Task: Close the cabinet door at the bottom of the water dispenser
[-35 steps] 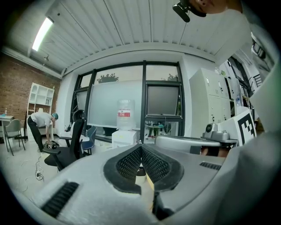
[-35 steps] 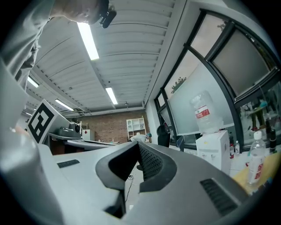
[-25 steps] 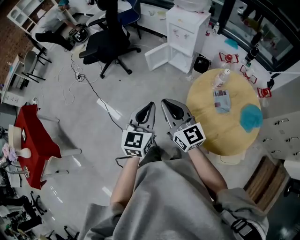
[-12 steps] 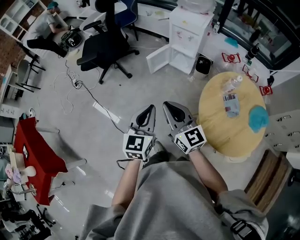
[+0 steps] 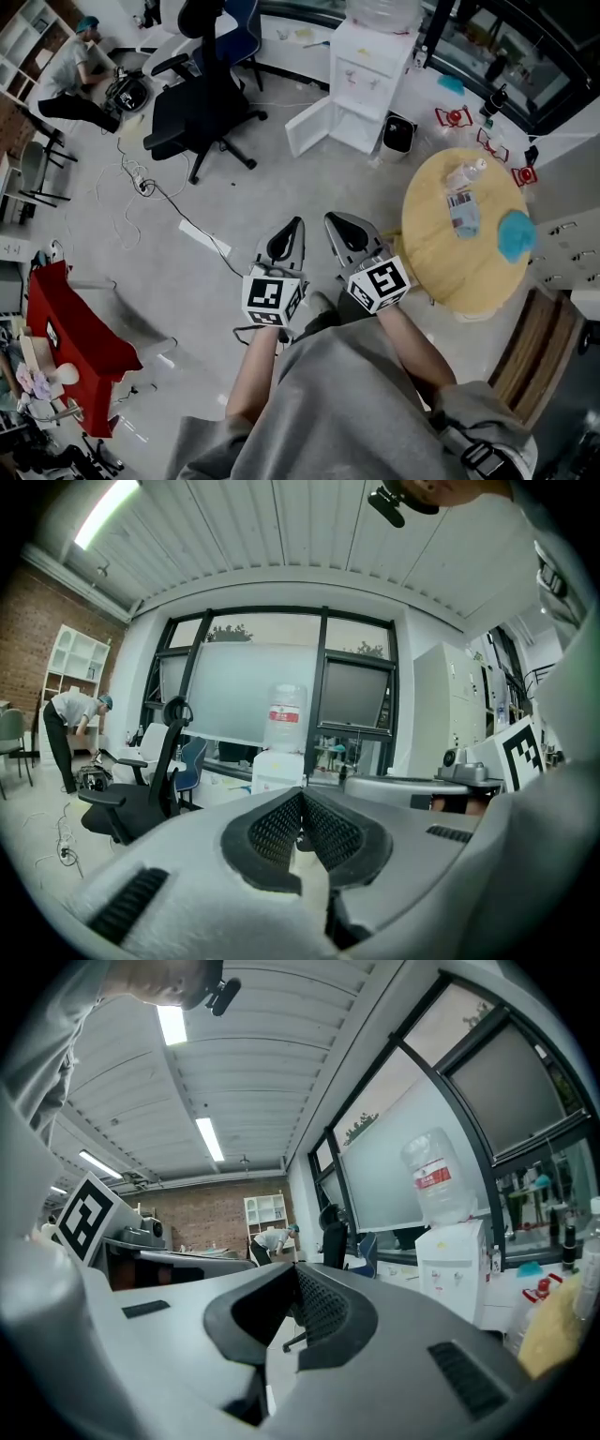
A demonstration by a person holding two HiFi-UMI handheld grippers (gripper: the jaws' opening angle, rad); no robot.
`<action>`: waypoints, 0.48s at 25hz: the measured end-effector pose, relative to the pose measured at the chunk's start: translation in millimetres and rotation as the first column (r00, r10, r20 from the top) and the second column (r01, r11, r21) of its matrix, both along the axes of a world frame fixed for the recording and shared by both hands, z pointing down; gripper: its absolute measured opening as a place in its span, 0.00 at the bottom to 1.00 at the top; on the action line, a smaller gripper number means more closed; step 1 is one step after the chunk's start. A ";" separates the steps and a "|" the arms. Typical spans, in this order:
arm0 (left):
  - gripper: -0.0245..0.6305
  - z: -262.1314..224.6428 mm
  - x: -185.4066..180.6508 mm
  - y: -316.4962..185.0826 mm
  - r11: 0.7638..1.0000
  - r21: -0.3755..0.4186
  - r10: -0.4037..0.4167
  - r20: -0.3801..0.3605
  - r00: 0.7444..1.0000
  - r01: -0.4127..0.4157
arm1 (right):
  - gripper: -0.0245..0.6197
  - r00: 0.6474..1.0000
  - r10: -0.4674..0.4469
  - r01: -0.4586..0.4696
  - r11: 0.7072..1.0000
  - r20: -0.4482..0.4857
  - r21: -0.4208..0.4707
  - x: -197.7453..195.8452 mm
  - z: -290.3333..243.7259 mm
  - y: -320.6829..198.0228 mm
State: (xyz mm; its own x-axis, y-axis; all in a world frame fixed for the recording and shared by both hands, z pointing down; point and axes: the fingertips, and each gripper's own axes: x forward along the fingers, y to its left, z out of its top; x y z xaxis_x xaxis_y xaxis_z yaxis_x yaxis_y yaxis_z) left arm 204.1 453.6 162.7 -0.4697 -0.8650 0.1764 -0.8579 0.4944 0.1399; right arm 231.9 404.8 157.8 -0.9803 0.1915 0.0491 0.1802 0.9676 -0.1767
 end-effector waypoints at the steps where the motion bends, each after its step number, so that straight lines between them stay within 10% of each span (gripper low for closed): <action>1: 0.05 1.6 -4.3 -1.5 1.000 0.000 0.004 -0.004 1.000 -0.004 | 0.05 1.000 0.006 -0.006 1.000 -0.004 -0.002 -4.0 1.6 -2.4; 12: 0.05 24.2 -76.4 -41.5 0.999 -0.029 0.026 -0.032 0.999 -0.027 | 0.05 0.999 0.035 -0.036 0.999 -0.036 -0.027 -80.6 26.6 -49.0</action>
State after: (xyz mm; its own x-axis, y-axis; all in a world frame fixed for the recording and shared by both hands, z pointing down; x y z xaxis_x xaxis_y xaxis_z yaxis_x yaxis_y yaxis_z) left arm 127.7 412.1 186.9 -0.4403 -0.8713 0.2169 -0.8661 0.4758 0.1530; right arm 151.4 355.8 184.5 -0.9842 0.1582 0.0795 0.1387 0.9680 -0.2093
